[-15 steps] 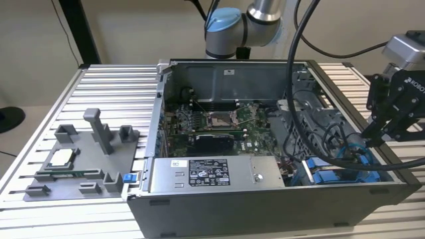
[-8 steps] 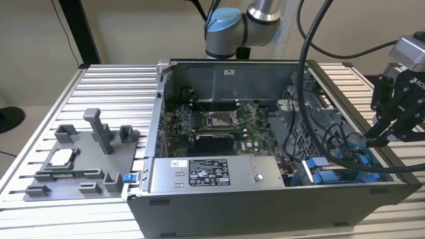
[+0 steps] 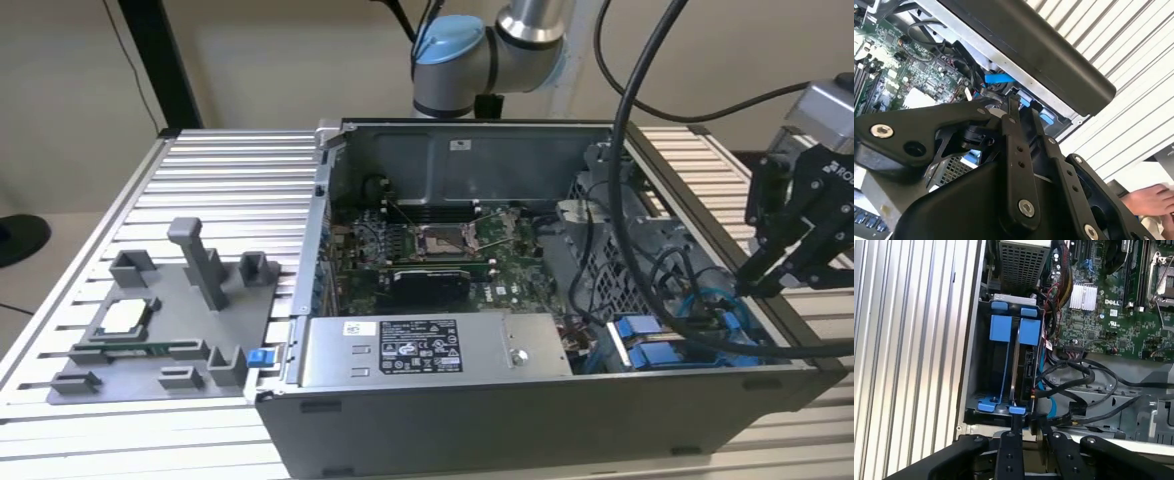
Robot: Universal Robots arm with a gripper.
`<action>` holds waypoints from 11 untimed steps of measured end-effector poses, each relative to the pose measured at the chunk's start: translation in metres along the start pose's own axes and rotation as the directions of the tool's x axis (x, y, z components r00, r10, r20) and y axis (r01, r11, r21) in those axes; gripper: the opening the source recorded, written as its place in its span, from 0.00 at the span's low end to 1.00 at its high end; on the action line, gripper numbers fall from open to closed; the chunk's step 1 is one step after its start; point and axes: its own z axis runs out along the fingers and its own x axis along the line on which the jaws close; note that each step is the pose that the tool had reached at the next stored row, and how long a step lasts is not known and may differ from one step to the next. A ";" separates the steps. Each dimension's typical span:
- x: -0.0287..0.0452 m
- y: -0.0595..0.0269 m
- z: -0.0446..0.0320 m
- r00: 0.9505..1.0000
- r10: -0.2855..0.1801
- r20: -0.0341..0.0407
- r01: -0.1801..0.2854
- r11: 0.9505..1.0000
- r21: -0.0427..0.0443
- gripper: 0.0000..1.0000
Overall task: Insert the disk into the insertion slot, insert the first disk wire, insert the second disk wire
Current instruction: 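Insert the second disk wire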
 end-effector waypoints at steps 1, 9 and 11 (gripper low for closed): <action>-0.0001 -0.0001 0.0003 1.000 -0.002 0.000 0.002 1.000 0.000 1.00; -0.0014 -0.0009 0.0009 1.000 -0.010 0.000 0.010 1.000 0.000 1.00; -0.0027 -0.0016 0.0010 1.000 -0.011 0.000 0.011 1.000 0.000 1.00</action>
